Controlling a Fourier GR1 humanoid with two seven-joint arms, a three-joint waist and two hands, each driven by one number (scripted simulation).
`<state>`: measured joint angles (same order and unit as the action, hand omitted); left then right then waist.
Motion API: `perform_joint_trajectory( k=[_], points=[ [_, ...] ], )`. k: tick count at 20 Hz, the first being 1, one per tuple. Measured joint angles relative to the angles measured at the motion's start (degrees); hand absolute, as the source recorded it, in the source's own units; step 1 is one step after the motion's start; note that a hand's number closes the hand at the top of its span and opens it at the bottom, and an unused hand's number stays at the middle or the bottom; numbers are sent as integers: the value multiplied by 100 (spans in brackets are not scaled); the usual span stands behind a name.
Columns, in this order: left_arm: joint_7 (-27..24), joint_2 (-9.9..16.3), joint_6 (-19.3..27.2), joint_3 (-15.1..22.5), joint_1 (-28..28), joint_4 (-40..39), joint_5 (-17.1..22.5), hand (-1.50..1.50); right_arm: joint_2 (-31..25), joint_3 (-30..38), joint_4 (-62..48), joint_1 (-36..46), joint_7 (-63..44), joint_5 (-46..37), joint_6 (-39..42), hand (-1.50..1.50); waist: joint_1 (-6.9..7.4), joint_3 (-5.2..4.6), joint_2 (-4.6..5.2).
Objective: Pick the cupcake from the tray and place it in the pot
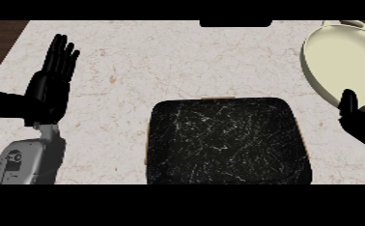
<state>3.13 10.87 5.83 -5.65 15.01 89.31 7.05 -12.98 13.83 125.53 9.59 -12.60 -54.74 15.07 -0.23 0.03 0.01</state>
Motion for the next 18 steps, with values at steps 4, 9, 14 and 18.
perform_joint_trajectory(
  k=[4,9,14,18],
  points=[
    [-13,35,-56,-66,47,-72,44,0,-642,895,-1104,231,631,496,-85,150,18,1,9],
    [-54,11,-83,-36,20,-42,13,0,-1434,1754,-2787,636,1535,1002,-330,150,49,2,14],
    [-20,7,-114,-52,-16,13,32,0,-2021,2078,-4643,1125,2554,1191,-823,150,95,4,23],
    [-29,-41,-101,-18,96,-63,-7,0,-2370,2031,-6075,1583,3283,1074,-1351,150,119,5,33]
  ],
)
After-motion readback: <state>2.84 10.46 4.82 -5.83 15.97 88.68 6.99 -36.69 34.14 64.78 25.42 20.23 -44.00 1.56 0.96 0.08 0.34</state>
